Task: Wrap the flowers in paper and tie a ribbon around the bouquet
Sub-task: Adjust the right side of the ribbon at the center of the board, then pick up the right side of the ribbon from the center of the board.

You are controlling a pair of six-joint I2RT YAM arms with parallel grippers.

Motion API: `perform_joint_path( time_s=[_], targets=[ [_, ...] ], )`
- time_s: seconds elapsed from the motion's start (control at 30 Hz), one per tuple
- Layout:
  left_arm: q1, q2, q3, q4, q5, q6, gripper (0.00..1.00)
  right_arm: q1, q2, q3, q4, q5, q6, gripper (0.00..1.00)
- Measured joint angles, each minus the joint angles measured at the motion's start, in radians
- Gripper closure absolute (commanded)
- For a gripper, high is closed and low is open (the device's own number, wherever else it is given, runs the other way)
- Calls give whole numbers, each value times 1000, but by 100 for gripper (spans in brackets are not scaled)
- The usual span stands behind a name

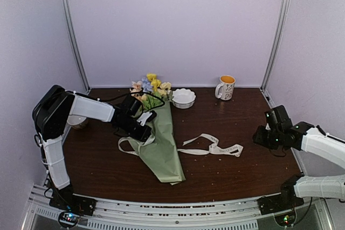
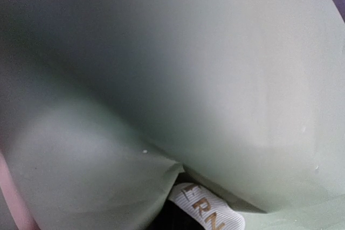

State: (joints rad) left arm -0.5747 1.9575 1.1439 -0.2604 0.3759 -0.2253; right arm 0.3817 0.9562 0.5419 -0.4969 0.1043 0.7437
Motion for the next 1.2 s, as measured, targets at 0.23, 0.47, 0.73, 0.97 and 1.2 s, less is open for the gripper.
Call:
perform_joint_path(
  time_s=[0.23, 0.47, 0.73, 0.97, 1.2],
  targets=[
    [0, 2, 3, -3, 2, 0, 100, 296, 334, 439, -33, -61, -315, 55],
    [2, 3, 4, -4, 6, 2, 100, 469, 730, 712, -193, -73, -517, 61],
    [3, 4, 4, -3, 8, 5, 100, 469, 879, 768, -340, -45, -557, 64],
    [4, 5, 4, -4, 12, 7, 100, 484, 879, 768, -359, -44, -554, 64],
    [5, 6, 4, -3, 14, 7, 100, 498, 883, 770, -364, -29, -561, 65]
  ],
)
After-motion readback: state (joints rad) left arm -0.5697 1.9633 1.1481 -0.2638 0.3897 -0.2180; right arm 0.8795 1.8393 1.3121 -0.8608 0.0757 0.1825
